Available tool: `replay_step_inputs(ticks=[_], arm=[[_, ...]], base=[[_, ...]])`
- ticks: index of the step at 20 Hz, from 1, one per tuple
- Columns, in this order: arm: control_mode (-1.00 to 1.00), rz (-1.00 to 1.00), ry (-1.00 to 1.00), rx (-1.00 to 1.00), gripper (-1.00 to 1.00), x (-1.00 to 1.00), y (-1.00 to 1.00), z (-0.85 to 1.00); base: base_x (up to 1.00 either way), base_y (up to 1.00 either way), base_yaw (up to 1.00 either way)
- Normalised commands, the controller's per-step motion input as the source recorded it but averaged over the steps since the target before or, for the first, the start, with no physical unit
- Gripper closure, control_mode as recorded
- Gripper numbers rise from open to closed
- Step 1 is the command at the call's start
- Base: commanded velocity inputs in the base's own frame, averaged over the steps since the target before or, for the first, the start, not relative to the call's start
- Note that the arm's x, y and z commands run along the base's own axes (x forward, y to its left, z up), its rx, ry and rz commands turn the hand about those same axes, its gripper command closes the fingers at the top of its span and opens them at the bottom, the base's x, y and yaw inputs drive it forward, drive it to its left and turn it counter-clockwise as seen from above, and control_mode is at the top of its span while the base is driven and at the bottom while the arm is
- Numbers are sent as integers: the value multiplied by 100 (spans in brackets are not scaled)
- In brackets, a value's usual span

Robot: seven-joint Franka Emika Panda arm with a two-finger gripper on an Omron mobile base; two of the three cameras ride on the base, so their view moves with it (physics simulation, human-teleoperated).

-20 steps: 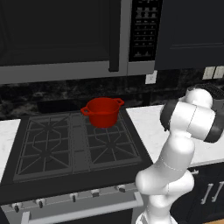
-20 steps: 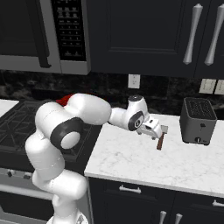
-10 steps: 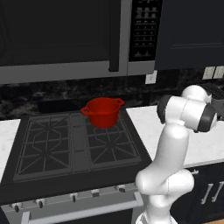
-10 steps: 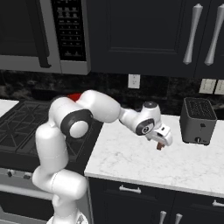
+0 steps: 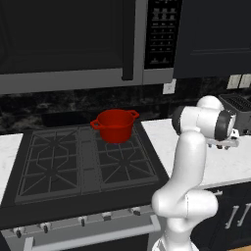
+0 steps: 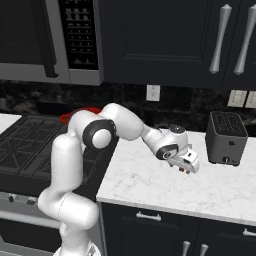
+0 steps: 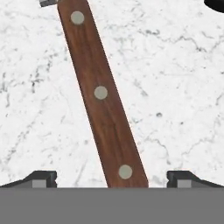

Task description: Put the lime and garlic in the pot. Retrieve the spatula and lightly stir the vegetables in the pot.

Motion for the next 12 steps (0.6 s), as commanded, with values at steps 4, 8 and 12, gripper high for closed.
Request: replay_step_inputs(ticks=[4, 8, 12], arm=[[-100, 16, -1, 0, -100, 28, -4, -39], [-100, 18, -1, 0, 100, 22, -8, -38], [-100, 11, 3, 0, 100, 0, 15, -52]], base=[[0, 0, 0], [0, 0, 0], [0, 0, 0]])
